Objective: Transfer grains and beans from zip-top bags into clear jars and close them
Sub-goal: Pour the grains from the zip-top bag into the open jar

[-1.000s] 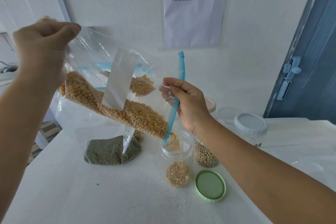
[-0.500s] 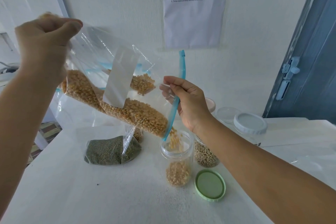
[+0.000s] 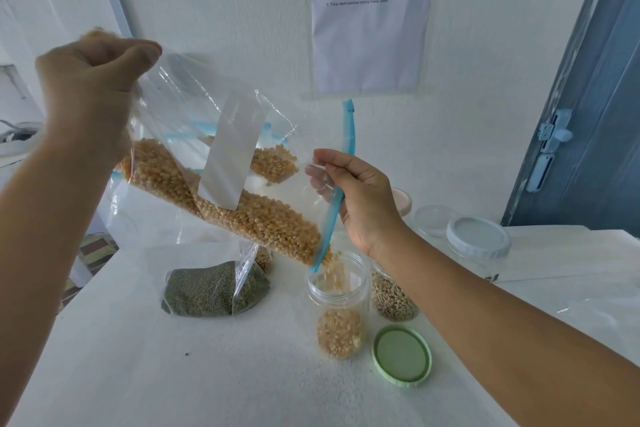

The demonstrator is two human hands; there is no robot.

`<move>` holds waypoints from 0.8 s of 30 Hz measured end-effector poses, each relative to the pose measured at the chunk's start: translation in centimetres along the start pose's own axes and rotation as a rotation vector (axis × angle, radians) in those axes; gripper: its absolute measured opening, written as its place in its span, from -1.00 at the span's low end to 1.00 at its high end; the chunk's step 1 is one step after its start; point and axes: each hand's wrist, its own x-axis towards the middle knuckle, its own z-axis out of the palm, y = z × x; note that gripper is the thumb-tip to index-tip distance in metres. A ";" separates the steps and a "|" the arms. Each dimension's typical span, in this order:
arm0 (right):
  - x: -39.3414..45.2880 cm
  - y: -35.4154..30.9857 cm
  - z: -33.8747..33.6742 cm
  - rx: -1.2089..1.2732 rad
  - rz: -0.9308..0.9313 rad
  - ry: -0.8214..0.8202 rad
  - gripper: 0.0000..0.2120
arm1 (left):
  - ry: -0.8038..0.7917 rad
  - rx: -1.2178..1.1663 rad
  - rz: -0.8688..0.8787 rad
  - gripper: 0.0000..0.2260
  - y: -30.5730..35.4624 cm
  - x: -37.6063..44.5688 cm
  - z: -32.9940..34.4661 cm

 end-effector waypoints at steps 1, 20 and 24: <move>0.0 0.0 0.0 0.000 0.001 0.003 -0.71 | 0.010 0.003 -0.012 -0.48 0.2 -0.1 0.0; -1.0 0.7 -1.0 0.008 0.030 0.023 -0.70 | -0.017 -0.170 0.023 -0.92 0.4 -1.9 1.5; -1.0 0.8 -1.1 0.021 0.026 0.026 -0.70 | -0.019 -0.168 0.026 -0.93 0.3 -1.8 1.6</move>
